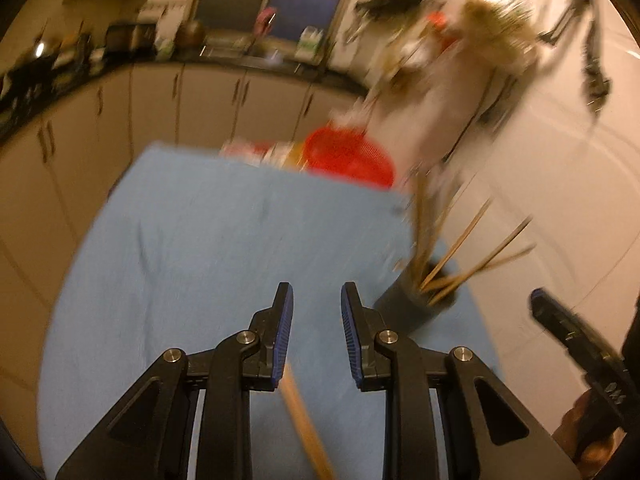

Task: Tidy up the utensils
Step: 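Open the right tool to release the chopstick in the cup, then move the open right tool back over the last chopsticks on the towel, then close the right tool on one wooden chopstick, then lift the chopstick with the right tool and carry it over the black cup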

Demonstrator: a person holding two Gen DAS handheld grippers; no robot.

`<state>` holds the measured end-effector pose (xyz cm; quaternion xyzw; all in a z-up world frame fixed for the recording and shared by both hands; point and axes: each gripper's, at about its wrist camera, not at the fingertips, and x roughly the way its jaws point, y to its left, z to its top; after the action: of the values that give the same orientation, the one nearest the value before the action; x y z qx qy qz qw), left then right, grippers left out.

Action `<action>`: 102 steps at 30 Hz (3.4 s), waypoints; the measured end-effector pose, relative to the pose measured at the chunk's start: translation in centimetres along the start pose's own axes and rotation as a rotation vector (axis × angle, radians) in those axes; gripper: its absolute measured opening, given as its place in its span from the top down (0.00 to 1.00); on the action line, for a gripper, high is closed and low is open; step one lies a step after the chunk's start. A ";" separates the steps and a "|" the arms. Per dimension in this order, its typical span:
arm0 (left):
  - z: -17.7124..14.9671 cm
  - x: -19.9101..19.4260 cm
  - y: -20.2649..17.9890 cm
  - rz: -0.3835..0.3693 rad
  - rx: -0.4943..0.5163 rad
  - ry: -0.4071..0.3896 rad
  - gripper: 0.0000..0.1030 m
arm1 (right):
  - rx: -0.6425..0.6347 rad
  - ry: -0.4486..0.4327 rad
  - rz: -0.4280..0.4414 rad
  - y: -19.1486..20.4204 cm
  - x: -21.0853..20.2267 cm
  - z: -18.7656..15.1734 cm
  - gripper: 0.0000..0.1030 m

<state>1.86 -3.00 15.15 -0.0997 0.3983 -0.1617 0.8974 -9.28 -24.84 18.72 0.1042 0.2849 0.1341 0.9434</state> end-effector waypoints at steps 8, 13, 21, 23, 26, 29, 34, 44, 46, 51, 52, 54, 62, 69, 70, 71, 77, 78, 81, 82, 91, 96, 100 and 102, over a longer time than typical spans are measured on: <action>-4.7 7.5 4.1 0.021 -0.144 0.250 0.78 | 0.007 0.095 0.019 0.5 2.1 -3.8 0.72; -5.3 10.4 4.4 0.066 -0.159 0.296 0.81 | 0.030 0.124 0.017 -0.7 2.7 -4.9 0.72; -5.0 12.7 3.9 0.110 -0.123 0.322 0.89 | 0.054 0.149 0.020 -1.7 3.5 -5.5 0.72; -4.9 13.0 3.5 0.131 -0.097 0.320 0.90 | 0.059 0.157 0.021 -1.8 3.8 -5.6 0.72; -4.8 13.3 3.0 0.163 -0.059 0.332 0.91 | 0.058 0.170 0.023 -1.5 4.2 -5.7 0.72; -4.8 12.7 3.5 0.167 -0.055 0.341 0.92 | 0.058 0.194 0.032 -1.2 5.0 -5.8 0.72; -6.3 9.8 6.1 0.157 -0.084 0.336 0.92 | 0.028 0.284 0.049 0.4 7.5 -6.5 0.72; -7.8 7.3 9.2 0.093 -0.131 0.318 0.92 | -0.008 0.545 0.069 4.0 18.6 -7.2 0.72; -7.8 7.6 9.0 0.092 -0.117 0.316 0.92 | -0.014 0.585 0.038 4.0 20.8 -7.3 0.72; -7.7 8.1 9.2 0.068 -0.131 0.306 0.93 | -0.018 0.666 -0.019 4.0 24.8 -7.4 0.72; -7.7 8.2 9.2 0.065 -0.130 0.305 0.93 | -0.027 0.654 -0.026 4.2 25.0 -7.3 0.74; -7.6 8.4 9.3 0.063 -0.131 0.302 0.94 | -0.078 0.668 -0.072 4.8 25.5 -7.1 0.86; -6.5 7.2 7.7 0.007 -0.103 0.233 0.94 | -0.037 0.597 -0.003 4.2 23.0 -6.4 0.93; -4.9 3.1 5.4 0.005 -0.055 0.093 0.94 | -0.040 0.381 0.068 5.2 15.6 -3.9 0.93; -4.6 2.3 4.9 0.012 -0.042 0.066 0.94 | -0.040 0.351 0.072 5.3 14.5 -3.6 0.93; -4.4 1.8 4.6 0.017 -0.033 0.048 0.94 | -0.042 0.321 0.076 5.4 13.4 -3.3 0.93; -3.7 -1.2 1.5 0.049 0.044 -0.056 0.94 | -0.054 0.213 0.077 5.7 8.5 -2.7 0.93; -3.7 -1.6 1.2 0.050 0.054 -0.061 0.94 | -0.054 0.205 0.077 5.6 7.9 -2.6 0.93; -3.8 -2.4 0.2 0.058 0.085 -0.082 0.94 | -0.052 0.186 0.079 5.6 6.9 -2.5 0.93; -3.8 -2.7 -0.1 0.059 0.092 -0.087 0.94 | -0.050 0.179 0.079 5.6 6.5 -2.4 0.93; -4.2 -4.3 -1.2 0.061 0.125 -0.118 0.94 | -0.041 0.138 0.076 5.5 5.2 -2.0 0.93; -4.3 -4.8 -1.6 0.058 0.133 -0.128 0.94 | -0.038 0.124 0.074 5.3 4.6 -2.0 0.93; -4.3 -5.4 -1.9 0.056 0.140 -0.139 0.94 | -0.038 0.108 0.070 5.3 3.9 -1.8 0.93; -4.3 -5.6 -2.0 0.056 0.142 -0.145 0.94 | -0.034 0.099 0.069 5.2 3.4 -1.8 0.93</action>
<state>-5.35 -3.01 16.73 -0.0363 0.3224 -0.1566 0.9329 -8.53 -18.61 16.95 0.0911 0.3253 0.1762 0.9246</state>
